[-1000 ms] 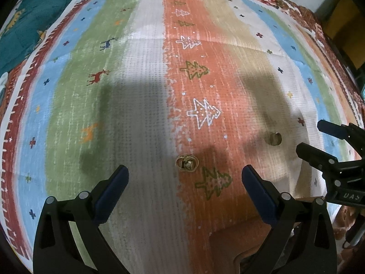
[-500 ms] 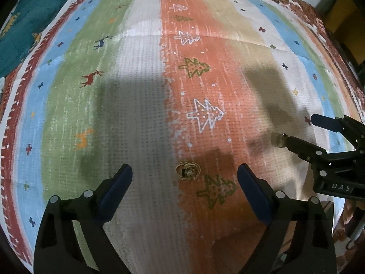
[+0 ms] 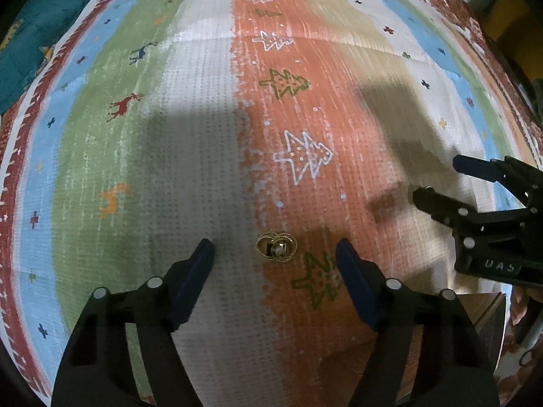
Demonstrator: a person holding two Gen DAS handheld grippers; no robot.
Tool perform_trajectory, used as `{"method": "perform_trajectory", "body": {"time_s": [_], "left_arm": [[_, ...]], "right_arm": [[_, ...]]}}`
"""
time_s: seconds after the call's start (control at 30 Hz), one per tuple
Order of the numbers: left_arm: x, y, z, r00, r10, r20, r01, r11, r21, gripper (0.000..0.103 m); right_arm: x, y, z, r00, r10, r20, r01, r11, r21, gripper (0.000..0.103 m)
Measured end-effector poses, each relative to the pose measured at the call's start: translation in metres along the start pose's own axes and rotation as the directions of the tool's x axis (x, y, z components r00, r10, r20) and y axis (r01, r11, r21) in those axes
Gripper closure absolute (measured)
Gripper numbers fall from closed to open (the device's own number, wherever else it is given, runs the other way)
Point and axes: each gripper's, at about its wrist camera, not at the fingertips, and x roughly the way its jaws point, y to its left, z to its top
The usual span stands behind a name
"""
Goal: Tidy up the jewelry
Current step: 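Close left tool on gold ring while right tool grasps silver ring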
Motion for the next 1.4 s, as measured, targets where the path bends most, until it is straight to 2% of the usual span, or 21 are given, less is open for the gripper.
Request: {"method": "perform_trajectory", "body": {"time_s": [0.1,0.23,0.43,0.8,0.87,0.93,0.97,1.4], "left_arm": [[0.000,-0.001,0.000,1.000,0.007,0.004,-0.007,1.000,0.001,0.036],[0.001,-0.003,0.001,1.000,0.006,0.008,-0.006,1.000,0.003,0.051],[-0.001,-0.002,0.000,1.000,-0.004,0.000,0.004,1.000,0.007,0.066],[0.000,-0.003,-0.001,1.000,-0.002,-0.007,0.002,1.000,0.007,0.080],[0.000,-0.003,-0.001,1.000,-0.004,-0.007,0.004,1.000,0.007,0.081],[0.001,-0.003,-0.001,1.000,-0.004,-0.007,0.005,1.000,0.009,0.081],[0.001,-0.003,-0.001,1.000,-0.006,-0.009,0.006,1.000,0.010,0.089],[-0.004,-0.006,-0.002,1.000,-0.023,-0.003,0.023,0.999,0.022,0.091]], "right_arm": [[0.003,0.000,-0.001,1.000,0.001,-0.014,-0.001,1.000,-0.001,0.038],[0.003,0.001,-0.001,1.000,0.006,-0.019,-0.006,1.000,-0.004,0.050],[0.003,-0.001,-0.002,1.000,0.013,-0.028,-0.013,1.000,-0.002,0.062],[0.003,-0.002,-0.003,0.999,0.018,-0.044,-0.019,1.000,-0.010,0.076],[0.004,0.001,-0.002,0.999,0.017,-0.046,-0.018,1.000,-0.015,0.083],[0.004,0.001,-0.003,0.999,0.017,-0.046,-0.017,1.000,-0.015,0.083],[0.004,0.001,-0.003,0.999,0.017,-0.046,-0.018,1.000,-0.015,0.083],[0.004,0.009,-0.002,0.999,0.006,-0.039,-0.007,0.999,-0.036,0.083]]}}
